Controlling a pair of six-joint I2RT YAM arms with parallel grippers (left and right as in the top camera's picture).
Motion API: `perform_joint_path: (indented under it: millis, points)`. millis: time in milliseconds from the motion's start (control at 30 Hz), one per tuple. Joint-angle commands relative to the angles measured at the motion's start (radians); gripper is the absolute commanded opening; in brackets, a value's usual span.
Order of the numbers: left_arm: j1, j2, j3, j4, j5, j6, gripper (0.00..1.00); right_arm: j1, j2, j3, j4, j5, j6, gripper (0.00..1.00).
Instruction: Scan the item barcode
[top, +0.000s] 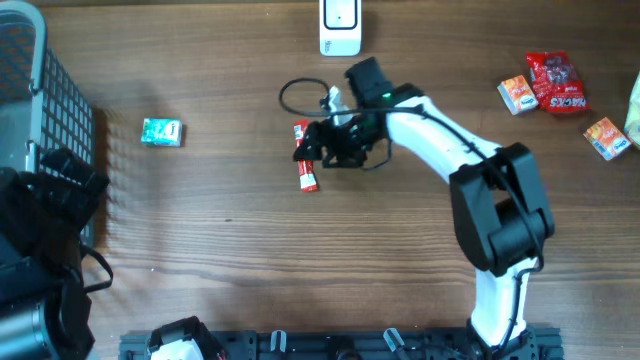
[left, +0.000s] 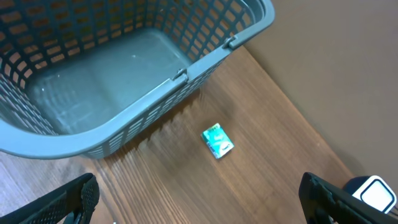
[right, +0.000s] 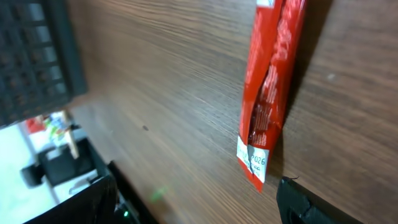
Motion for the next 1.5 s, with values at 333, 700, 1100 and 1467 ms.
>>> perform_joint_path:
  millis: [333,700,1100,1467]
  points:
    - [0.004,0.001,-0.001,0.002,-0.009,-0.013,1.0,0.015,0.104,-0.008,0.03,0.081,0.117,0.81]
    - [0.002,0.001,-0.001,-0.026,0.07,-0.013,1.0,0.019,0.183,-0.009,-0.003,-0.002,0.117,0.65]
    - [0.003,0.11,-0.001,-0.061,0.156,0.021,1.0,0.036,0.278,-0.02,0.099,0.031,0.196,0.47]
    - [0.002,0.233,-0.001,-0.098,0.471,0.211,1.0,0.036,0.291,-0.02,0.117,0.102,0.256,0.04]
